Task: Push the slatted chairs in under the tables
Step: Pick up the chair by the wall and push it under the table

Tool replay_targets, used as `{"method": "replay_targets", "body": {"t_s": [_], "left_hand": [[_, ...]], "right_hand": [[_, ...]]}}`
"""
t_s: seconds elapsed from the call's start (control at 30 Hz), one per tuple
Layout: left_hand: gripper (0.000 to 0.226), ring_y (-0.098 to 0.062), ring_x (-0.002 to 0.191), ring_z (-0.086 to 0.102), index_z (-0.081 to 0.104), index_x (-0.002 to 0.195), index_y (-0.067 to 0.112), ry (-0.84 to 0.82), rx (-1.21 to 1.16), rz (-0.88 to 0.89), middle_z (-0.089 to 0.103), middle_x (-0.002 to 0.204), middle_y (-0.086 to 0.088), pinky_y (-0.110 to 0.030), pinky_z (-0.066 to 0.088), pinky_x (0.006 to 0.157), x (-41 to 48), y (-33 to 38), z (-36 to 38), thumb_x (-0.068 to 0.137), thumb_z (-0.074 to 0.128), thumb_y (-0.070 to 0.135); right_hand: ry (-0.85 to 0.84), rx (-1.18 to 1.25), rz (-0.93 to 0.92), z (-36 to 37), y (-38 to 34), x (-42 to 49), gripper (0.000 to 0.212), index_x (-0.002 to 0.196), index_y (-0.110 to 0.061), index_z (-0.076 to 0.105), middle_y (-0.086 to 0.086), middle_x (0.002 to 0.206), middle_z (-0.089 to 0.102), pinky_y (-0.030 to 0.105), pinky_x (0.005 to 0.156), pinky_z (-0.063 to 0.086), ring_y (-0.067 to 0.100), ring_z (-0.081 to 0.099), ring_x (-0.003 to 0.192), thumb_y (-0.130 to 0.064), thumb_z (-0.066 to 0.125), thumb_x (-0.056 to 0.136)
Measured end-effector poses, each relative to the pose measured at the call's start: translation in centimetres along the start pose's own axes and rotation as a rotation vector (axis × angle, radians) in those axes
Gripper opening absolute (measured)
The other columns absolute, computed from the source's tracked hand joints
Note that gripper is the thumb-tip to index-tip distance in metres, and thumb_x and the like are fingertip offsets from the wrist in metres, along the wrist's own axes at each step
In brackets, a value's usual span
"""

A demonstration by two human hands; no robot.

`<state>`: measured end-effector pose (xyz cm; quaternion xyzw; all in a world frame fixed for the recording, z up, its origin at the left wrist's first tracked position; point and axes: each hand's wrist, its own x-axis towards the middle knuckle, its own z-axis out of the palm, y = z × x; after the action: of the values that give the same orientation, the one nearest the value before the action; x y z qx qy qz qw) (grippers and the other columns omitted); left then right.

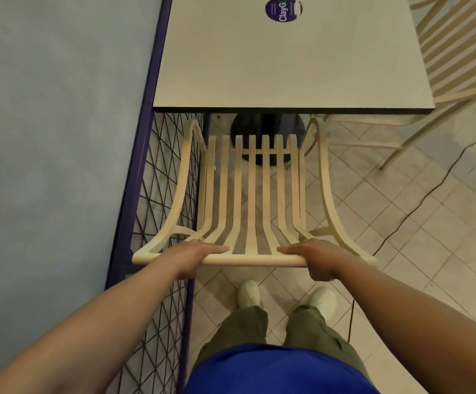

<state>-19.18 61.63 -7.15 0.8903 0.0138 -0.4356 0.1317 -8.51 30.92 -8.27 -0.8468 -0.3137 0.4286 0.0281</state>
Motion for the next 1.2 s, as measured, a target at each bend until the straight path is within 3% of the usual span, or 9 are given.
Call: {"method": "replay_targets", "body": {"t_s": [0.3, 0.63, 0.83, 1.1, 1.2], "left_hand": [[0.095, -0.014, 0.096, 0.056, 0.018, 0.134, 0.08, 0.025, -0.029, -0.003, 0.051, 0.119, 0.01, -0.042, 0.056, 0.084, 0.6, -1.1, -0.7, 0.092, 0.062, 0.007], [0.09, -0.016, 0.102, 0.055, 0.024, 0.145, 0.067, 0.05, 0.008, 0.008, 0.052, 0.123, 0.007, -0.04, 0.053, 0.089, 0.4, -1.4, -2.2, 0.091, 0.063, 0.007], [0.097, -0.014, 0.094, 0.056, 0.02, 0.142, 0.072, 0.032, 0.015, -0.005, 0.053, 0.115, 0.007, -0.04, 0.056, 0.085, 0.9, -1.6, -2.2, 0.089, 0.063, 0.002], [0.092, -0.011, 0.087, 0.056, 0.031, 0.143, 0.066, 0.067, 0.005, 0.011, 0.053, 0.117, 0.006, -0.03, 0.048, 0.071, 2.3, -0.8, -4.0, 0.089, 0.057, -0.004], [0.092, -0.013, 0.093, 0.058, 0.034, 0.141, 0.066, 0.086, 0.018, 0.015, 0.056, 0.124, 0.007, -0.036, 0.054, 0.077, 2.8, -1.5, -4.1, 0.088, 0.06, -0.003]], "right_hand": [[-0.005, -0.021, -0.004, -0.4, -0.2, 1.1, 0.084, 0.152, -0.049, 0.028, -0.003, 0.12, 0.054, 0.033, 0.091, 0.048, 0.015, 0.054, 0.097, -0.007, 0.065, 0.088], [-0.008, -0.017, -0.012, -1.5, -0.6, 1.5, 0.083, 0.152, -0.046, 0.029, -0.001, 0.119, 0.055, 0.033, 0.09, 0.047, 0.014, 0.053, 0.095, -0.005, 0.063, 0.089], [-0.008, -0.034, -0.017, -1.5, -0.7, 1.6, 0.083, 0.154, -0.045, 0.027, -0.008, 0.106, 0.044, 0.03, 0.087, 0.045, 0.013, 0.049, 0.091, -0.005, 0.062, 0.09], [0.002, -0.054, -0.006, -3.9, 0.1, 2.0, 0.081, 0.153, -0.046, 0.029, -0.008, 0.107, 0.046, 0.028, 0.083, 0.046, 0.013, 0.052, 0.092, -0.005, 0.061, 0.091], [0.015, -0.017, 0.002, -3.7, -0.2, 2.3, 0.081, 0.152, -0.046, 0.031, -0.009, 0.106, 0.046, 0.029, 0.084, 0.047, 0.013, 0.052, 0.091, -0.004, 0.061, 0.09]]}}
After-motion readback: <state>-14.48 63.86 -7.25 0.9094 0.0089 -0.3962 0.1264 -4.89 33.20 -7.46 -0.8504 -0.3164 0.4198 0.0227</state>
